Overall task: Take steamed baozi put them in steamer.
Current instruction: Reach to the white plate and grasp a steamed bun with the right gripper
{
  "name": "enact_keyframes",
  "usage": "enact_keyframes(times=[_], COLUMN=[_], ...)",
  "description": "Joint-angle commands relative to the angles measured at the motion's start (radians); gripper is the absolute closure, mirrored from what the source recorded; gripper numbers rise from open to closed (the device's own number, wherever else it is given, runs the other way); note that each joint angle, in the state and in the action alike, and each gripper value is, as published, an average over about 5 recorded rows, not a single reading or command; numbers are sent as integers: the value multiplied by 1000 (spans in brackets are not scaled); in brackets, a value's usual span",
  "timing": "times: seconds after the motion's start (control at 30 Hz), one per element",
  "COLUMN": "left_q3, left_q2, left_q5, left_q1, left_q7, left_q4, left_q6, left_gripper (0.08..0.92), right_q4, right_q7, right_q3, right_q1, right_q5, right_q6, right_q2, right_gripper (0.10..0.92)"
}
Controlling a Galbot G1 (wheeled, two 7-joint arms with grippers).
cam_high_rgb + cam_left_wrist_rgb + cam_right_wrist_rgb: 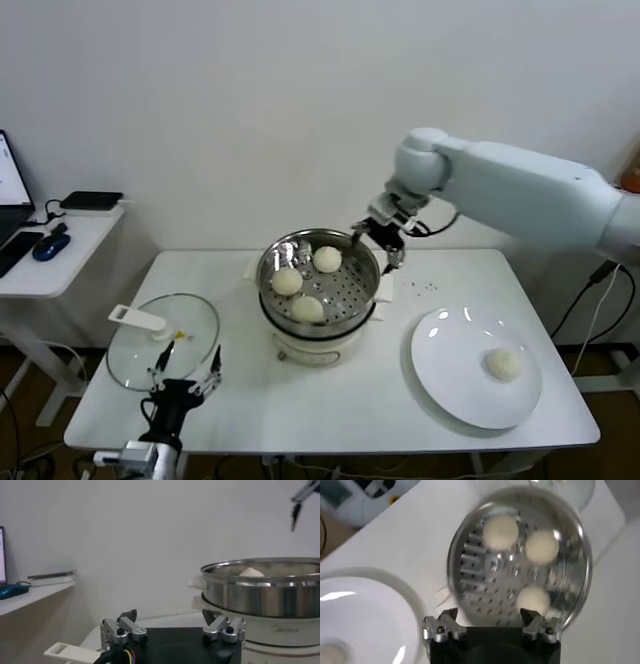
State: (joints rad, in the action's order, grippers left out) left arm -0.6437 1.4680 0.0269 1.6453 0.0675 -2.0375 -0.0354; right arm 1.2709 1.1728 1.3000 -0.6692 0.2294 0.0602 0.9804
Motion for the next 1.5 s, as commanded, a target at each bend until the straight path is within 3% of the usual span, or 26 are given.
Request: enact_keyframes(times=[0.03, 0.37, 0.83, 1.5], left_q3=[3, 14, 27, 22], left_q2=[-2, 7, 30, 25], left_q5=[2, -5, -30, -29], left_q1=[9, 16, 30, 20], left_q7=[2, 3, 3, 8], left_q4=[-8, -13, -19, -25], left_q6=[-3, -7, -10, -2], left_gripper=[177, 177, 177, 177], right_q4=[13, 7, -159, -224], right_q7=[-60, -86, -41, -38], right_q3=[90, -137, -375, -379], right_q1=[20, 365, 665, 687], right_q5=[183, 36, -207, -191], right_q6=[-198, -220, -141, -150], right_q2=[-412, -575, -496, -385], right_gripper=[203, 203, 203, 203])
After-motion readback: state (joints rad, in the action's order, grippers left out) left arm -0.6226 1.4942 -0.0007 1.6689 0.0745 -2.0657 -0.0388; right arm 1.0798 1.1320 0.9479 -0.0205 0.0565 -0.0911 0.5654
